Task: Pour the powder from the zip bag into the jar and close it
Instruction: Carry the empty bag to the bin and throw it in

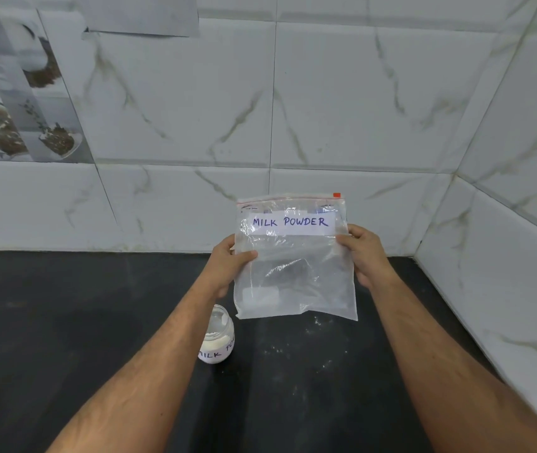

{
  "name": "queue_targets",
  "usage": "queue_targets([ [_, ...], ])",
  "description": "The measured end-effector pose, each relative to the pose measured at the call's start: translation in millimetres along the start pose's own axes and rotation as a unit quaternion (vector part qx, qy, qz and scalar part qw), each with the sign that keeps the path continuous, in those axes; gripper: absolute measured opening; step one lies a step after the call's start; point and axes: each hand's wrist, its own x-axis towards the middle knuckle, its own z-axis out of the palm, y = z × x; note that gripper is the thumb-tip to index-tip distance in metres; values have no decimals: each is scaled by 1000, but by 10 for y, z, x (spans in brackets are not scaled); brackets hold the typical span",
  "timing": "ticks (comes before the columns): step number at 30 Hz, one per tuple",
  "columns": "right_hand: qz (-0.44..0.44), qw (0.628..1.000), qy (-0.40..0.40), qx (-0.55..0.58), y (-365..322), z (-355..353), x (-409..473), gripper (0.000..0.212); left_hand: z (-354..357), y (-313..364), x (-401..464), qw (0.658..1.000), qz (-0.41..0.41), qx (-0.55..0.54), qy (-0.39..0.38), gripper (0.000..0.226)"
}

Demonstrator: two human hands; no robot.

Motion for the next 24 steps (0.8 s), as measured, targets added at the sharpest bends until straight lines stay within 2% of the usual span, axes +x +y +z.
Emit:
queue_targets([
  [5,22,999,-9,46,24,-24,37,23,27,-14,26,995,-79,-63,4,25],
  [8,29,998,-16,54,-20,-35,41,35,22,-44,55,986,-131,-96,-25,31],
  [10,40,998,-15,47,-53,-56,27,33,26,-55,57,984,-144,-93,-54,30],
  [13,56,998,-16,39,-65,-94,21,30,45,-89,5,982,-158,-98,-30,26],
  [15,63,998,-13,29,-46,-111,-5,30,19,-151,2,968,-210,-134,-33,48],
  [17,71,997,-18,12,-6,-136,-15,27,-12,-196,4,948,-271,-152,-67,82],
  [18,74,997,-27,7,-2,-147,-24,26,-22,-200,-6,942,-287,-152,-89,90],
  [19,77,997,-33,3,-7,-150,-34,25,-31,-205,-12,941,-291,-132,-112,89],
  [22,78,996,-31,10,-28,-204,5,27,-24,-176,-64,950,-262,-61,-159,50],
  [24,99,993,-12,58,-22,-283,12,36,2,-248,-65,957,-232,-57,-161,39],
])
